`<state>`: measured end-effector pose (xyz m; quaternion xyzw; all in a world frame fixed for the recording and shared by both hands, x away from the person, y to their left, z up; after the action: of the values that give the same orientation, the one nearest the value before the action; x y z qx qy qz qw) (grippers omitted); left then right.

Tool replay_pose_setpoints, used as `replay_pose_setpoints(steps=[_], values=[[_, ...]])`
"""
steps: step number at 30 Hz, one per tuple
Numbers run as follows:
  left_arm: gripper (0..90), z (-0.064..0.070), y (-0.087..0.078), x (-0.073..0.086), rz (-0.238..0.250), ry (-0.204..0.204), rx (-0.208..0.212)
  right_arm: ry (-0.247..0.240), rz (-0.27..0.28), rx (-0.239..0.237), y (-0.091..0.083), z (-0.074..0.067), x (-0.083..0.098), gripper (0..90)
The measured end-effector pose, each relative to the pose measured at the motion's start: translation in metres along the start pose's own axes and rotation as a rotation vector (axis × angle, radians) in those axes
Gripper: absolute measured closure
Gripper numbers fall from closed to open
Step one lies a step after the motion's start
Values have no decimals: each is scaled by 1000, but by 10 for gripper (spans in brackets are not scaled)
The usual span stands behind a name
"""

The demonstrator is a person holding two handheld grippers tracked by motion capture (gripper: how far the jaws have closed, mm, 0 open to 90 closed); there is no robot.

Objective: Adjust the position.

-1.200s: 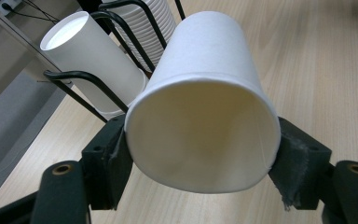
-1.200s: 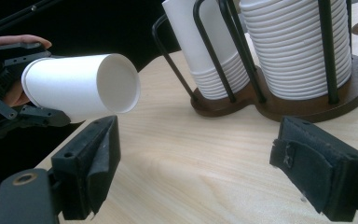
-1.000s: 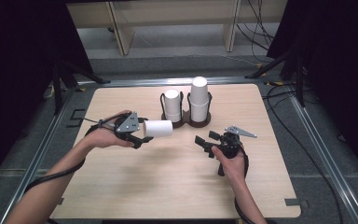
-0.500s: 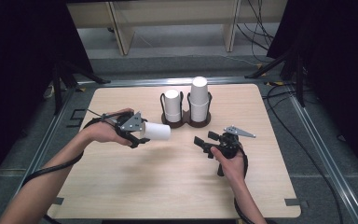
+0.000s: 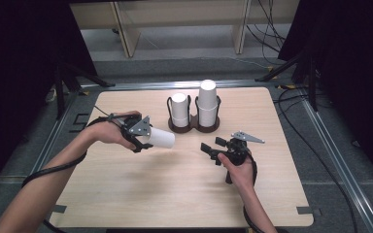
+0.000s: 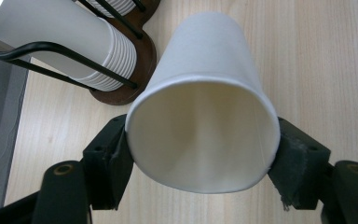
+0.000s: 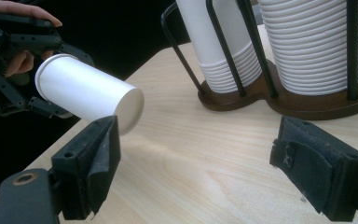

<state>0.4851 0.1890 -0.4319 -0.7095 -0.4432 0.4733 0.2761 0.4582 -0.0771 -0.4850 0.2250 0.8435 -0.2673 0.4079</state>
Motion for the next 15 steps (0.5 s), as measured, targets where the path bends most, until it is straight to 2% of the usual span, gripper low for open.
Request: replay_pose_setpoints(steps=[7, 8, 10, 12, 13, 15], values=[[297, 0, -1, 1, -31, 19, 18, -10, -13, -5, 3, -3, 1, 152], [297, 1, -1, 2, -41, 14, 34, -10, -16, -5, 4, -4, 1, 153], [298, 1, -1, 3, -51, 23, 34, -17, -20, -4, 4, -4, 2, 153], [299, 4, -2, 4, -70, 12, 57, -23, -32, -10, 6, -6, 3, 154], [300, 3, -2, 4, -76, 28, 53, -53, -30, -4, 8, -4, 3, 155], [300, 2, -2, 4, -79, 40, 51, -35, -39, -7, 7, -7, 4, 155]])
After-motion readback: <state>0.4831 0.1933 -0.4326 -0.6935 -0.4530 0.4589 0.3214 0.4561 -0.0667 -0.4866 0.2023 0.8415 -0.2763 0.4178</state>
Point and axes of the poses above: each handheld gripper's, and its own axes: y roughly forward along the jaws, x roughly out of its underside, z roughly to its right, the point moved 7 cm from there along y, roughly forward along the jaws, and after that the axes turned 3 degrees about y, right-handed, at the moved point
